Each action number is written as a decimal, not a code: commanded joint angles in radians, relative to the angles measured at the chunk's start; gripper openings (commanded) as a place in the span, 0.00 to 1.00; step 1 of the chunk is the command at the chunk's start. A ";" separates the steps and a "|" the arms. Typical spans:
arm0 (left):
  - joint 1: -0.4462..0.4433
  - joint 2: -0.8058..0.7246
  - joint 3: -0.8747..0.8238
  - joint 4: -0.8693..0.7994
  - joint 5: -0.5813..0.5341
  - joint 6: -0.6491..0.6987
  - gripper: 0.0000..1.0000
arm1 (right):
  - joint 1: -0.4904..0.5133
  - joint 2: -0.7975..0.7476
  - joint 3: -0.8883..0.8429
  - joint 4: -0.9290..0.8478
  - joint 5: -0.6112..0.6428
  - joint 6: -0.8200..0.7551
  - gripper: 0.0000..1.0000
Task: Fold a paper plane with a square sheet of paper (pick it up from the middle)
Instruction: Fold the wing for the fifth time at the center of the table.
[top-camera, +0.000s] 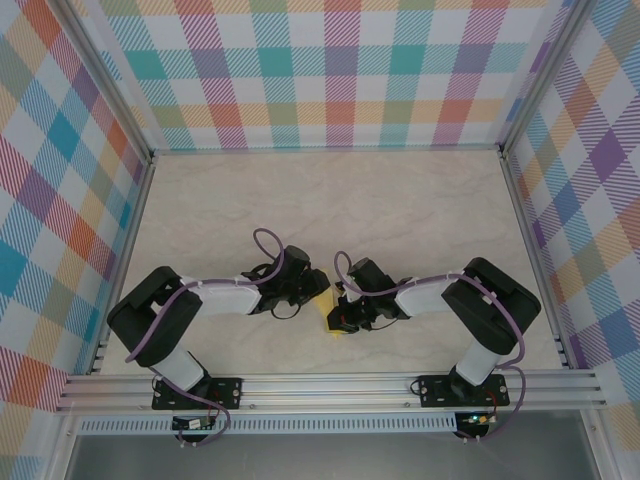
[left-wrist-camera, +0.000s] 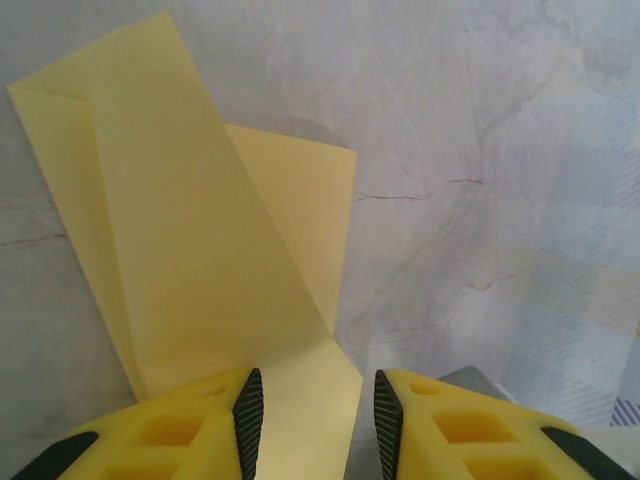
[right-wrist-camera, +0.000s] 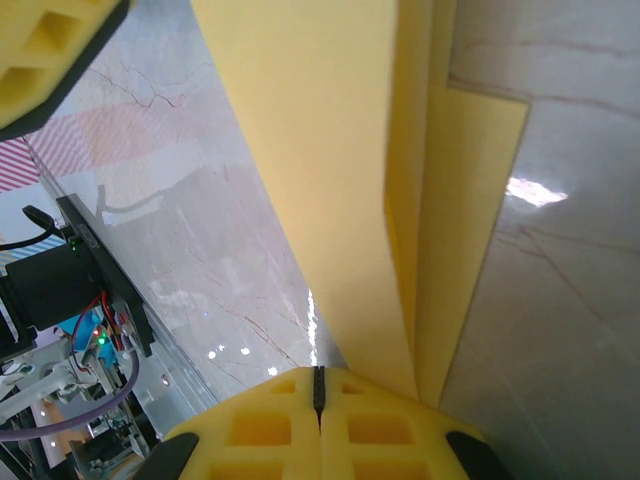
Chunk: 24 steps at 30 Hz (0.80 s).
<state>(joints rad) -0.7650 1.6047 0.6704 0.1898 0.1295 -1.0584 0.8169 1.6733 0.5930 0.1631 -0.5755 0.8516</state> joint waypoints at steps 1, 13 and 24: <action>0.002 0.040 -0.013 -0.029 -0.033 0.015 0.37 | 0.024 0.014 -0.017 -0.080 0.084 -0.008 0.03; 0.004 0.069 -0.011 0.011 -0.007 0.053 0.37 | 0.024 -0.202 0.005 -0.097 0.141 0.053 0.12; 0.003 0.061 -0.019 0.018 0.008 0.056 0.37 | 0.016 -0.083 -0.025 0.122 0.118 0.182 0.09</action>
<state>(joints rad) -0.7643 1.6447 0.6701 0.2379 0.1371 -1.0241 0.8349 1.5616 0.5846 0.1978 -0.4385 0.9840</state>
